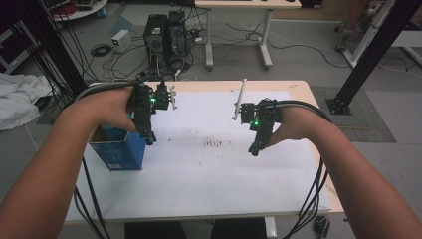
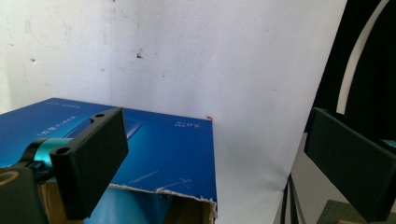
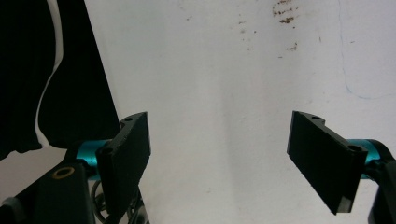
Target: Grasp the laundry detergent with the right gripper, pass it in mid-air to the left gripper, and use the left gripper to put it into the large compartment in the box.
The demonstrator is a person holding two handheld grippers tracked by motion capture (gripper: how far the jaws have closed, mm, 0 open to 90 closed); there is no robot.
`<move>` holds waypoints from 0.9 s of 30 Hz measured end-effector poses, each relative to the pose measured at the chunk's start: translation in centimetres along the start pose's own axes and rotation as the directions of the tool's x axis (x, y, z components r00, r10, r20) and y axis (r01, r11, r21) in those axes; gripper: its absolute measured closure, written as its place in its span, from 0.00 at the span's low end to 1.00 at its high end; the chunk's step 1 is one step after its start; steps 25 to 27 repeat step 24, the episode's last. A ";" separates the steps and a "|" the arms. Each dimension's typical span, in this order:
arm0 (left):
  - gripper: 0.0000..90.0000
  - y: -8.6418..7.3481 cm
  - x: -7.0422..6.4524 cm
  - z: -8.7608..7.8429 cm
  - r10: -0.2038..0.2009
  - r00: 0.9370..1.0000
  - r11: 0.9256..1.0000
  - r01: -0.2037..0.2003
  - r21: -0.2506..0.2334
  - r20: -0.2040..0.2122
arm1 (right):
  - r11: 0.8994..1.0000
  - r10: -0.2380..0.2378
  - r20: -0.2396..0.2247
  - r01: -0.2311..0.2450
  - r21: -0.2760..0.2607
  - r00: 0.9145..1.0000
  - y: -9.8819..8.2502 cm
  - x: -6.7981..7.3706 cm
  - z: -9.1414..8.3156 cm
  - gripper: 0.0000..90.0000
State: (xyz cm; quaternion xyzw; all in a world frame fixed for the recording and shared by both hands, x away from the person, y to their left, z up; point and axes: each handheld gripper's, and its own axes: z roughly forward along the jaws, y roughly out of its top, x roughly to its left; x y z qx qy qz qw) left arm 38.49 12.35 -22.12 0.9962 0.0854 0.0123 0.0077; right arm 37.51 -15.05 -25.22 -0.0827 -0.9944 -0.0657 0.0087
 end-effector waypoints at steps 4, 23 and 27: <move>0.07 0.3 -0.1 0.2 0.008 1.000 1.000 -0.008 -0.004 -0.001 | 1.000 -0.001 -0.001 0.001 -0.005 1.000 0.0 0.0 -0.1 0.23; 0.07 0.6 -0.1 0.6 0.017 1.000 1.000 -0.017 -0.016 0.003 | 1.000 0.007 0.012 -0.007 0.004 1.000 0.3 0.1 0.2 0.23; 0.07 0.6 -0.1 0.6 0.016 1.000 1.000 -0.016 -0.017 0.004 | 1.000 0.006 0.013 -0.006 0.003 1.000 0.3 0.1 0.2 0.23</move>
